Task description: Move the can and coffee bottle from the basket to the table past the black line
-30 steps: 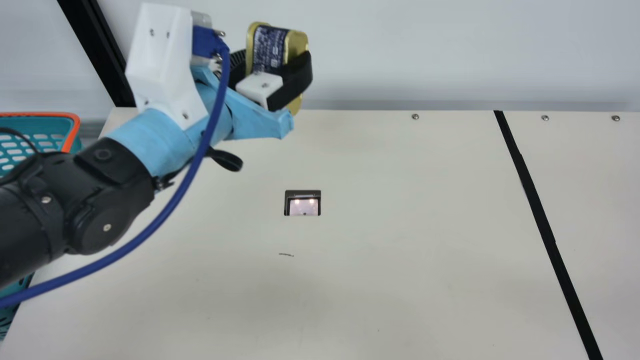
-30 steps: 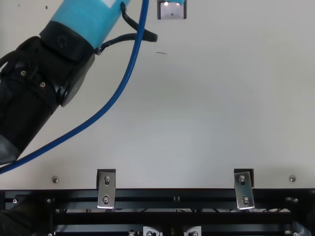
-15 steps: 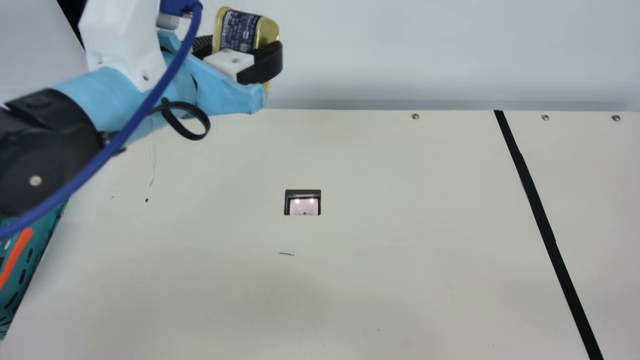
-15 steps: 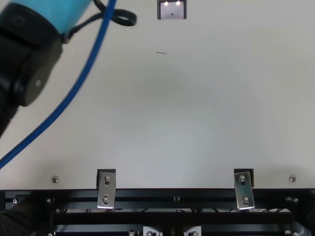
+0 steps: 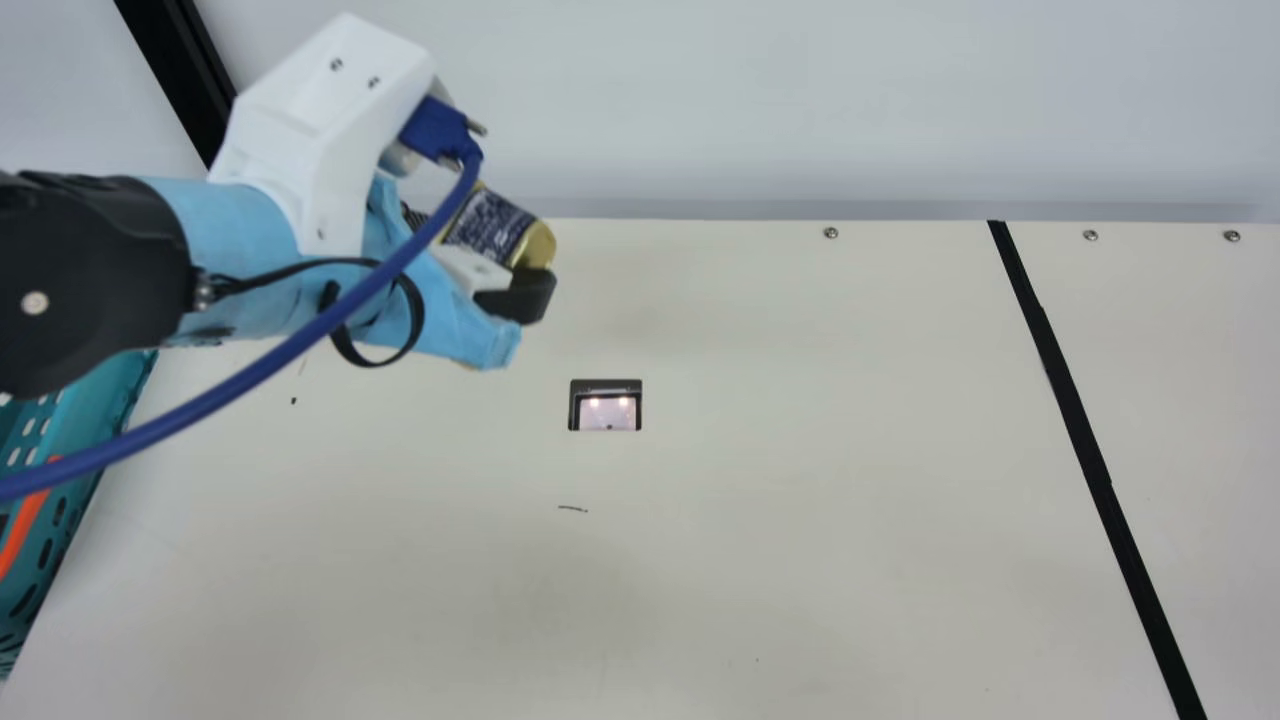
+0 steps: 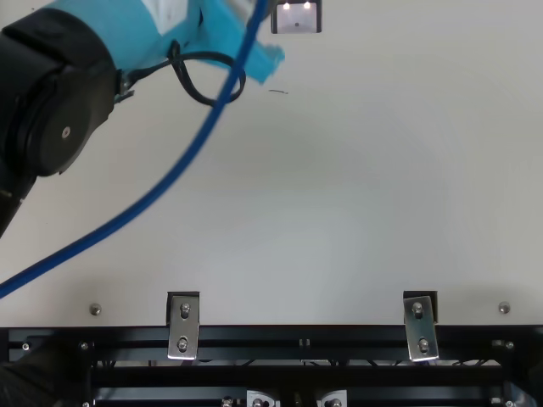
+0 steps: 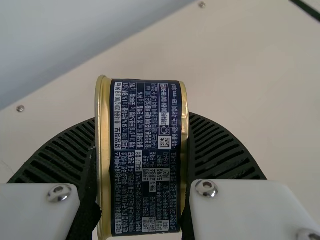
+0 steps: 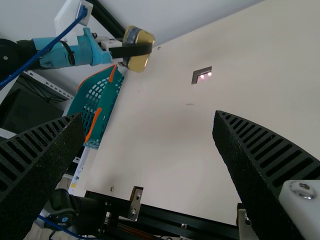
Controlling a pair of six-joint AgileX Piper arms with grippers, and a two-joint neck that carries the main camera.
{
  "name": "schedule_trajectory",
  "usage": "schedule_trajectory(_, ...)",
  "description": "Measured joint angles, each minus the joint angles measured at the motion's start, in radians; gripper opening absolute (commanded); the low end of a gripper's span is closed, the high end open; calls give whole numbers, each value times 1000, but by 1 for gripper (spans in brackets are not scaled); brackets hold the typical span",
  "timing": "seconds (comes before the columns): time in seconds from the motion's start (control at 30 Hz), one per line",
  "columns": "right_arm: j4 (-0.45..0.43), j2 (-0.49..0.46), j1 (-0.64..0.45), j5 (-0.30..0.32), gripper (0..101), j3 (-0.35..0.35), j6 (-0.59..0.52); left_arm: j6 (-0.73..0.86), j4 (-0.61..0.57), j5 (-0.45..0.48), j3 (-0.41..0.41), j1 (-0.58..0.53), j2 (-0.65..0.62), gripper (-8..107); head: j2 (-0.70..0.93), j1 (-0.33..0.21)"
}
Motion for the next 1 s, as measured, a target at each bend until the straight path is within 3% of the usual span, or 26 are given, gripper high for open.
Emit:
schedule_trajectory(0.53, 0, 0, 0, 0, 101, 0, 0, 591, -278, 88, 61, -62, 96, 10, 0, 0)
schedule_trajectory(0.8, 0, 0, 0, 0, 101, 0, 0, 860, -311, 179, 84, -87, 138, 10, 0, 0)
schedule_trajectory(1.0, 0, 0, 0, 0, 101, 0, 0, 1011, -342, 190, 106, -101, 175, 10, 0, 0)
